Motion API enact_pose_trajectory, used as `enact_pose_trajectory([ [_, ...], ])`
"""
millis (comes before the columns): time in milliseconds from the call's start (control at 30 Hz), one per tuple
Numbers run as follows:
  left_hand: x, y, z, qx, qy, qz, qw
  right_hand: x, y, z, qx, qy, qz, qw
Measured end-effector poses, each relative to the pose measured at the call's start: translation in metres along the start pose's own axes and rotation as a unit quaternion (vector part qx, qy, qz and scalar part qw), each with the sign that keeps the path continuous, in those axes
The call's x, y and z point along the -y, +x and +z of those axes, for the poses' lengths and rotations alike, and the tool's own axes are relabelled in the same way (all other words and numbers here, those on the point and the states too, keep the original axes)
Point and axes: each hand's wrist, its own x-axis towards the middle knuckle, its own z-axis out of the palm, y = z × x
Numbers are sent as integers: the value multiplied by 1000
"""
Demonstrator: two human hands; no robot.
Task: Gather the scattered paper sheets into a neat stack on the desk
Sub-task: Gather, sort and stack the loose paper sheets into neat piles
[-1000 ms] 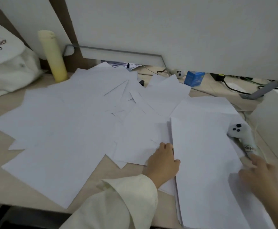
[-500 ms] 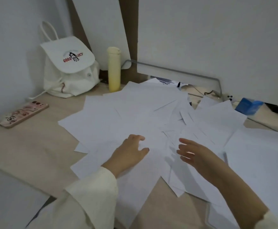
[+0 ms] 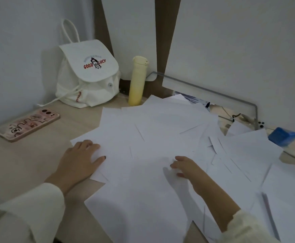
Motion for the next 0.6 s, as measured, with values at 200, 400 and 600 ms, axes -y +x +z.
enact_pose_trajectory([
  [200,9,-23,-5,-39,-23,25,999,28,31,1,-31,158,-30,987],
  [400,11,-5,1,-25,-89,-50,994,55,86,-25,-156,241,58,956],
  [600,5,9,29,8,-38,-46,998,62,115,-20,-142,258,63,954],
])
